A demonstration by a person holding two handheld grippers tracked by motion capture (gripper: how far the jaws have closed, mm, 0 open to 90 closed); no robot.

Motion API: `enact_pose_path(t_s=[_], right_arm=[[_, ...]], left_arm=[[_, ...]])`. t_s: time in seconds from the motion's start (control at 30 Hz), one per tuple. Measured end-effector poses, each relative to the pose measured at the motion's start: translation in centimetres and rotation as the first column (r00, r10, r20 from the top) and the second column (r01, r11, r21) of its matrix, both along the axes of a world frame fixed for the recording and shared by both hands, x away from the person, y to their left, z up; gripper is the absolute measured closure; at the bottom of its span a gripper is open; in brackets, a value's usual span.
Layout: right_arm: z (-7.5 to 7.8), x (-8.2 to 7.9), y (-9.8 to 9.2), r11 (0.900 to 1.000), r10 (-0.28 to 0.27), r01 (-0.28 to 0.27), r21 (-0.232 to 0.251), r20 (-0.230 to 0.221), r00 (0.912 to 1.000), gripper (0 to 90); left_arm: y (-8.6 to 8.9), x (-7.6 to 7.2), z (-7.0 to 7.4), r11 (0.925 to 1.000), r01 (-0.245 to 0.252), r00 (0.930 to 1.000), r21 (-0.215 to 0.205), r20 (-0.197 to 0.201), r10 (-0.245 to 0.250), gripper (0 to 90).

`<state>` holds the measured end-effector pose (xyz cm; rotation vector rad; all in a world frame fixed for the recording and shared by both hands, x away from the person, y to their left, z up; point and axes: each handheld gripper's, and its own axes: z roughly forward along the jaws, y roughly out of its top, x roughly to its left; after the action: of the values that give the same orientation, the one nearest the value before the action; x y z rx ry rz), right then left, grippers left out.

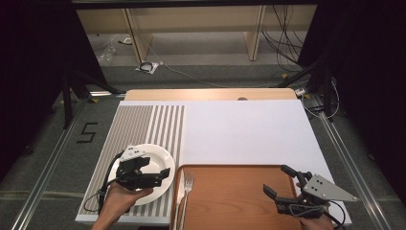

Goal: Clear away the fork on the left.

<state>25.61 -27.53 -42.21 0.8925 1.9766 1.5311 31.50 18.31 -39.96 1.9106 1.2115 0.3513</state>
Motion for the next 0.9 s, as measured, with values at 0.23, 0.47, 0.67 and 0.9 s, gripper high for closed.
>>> enact_pose_path(t_s=[0.23,0.47,0.67,0.9], right_arm=[[0.0,0.0,-0.2,1.000,-0.002,0.002,-0.001,-0.004,1.0000,15.6],[-0.1,0.0,-0.3,1.000,-0.003,0.003,0.006,-0.005,1.0000,15.6],[-0.1,0.0,-0.4,1.000,-0.008,0.008,0.008,-0.003,1.0000,15.6],[-0.1,0.0,-0.3,1.000,-0.005,0.005,0.004,-0.001,1.0000,15.6]], left_arm=[[1.0,-0.2,0.1,0.9984,-0.053,0.9986,-0.022,0.005,0.053,15.7],[2.0,-0.4,0.0,0.9938,-0.102,0.9948,-0.043,-0.004,0.102,15.6],[3.0,-0.6,-0.3,0.9877,-0.147,0.9891,-0.055,-0.019,0.146,15.4],[3.7,-0.9,-1.0,0.9814,-0.186,0.9822,-0.047,-0.036,0.184,15.4]])
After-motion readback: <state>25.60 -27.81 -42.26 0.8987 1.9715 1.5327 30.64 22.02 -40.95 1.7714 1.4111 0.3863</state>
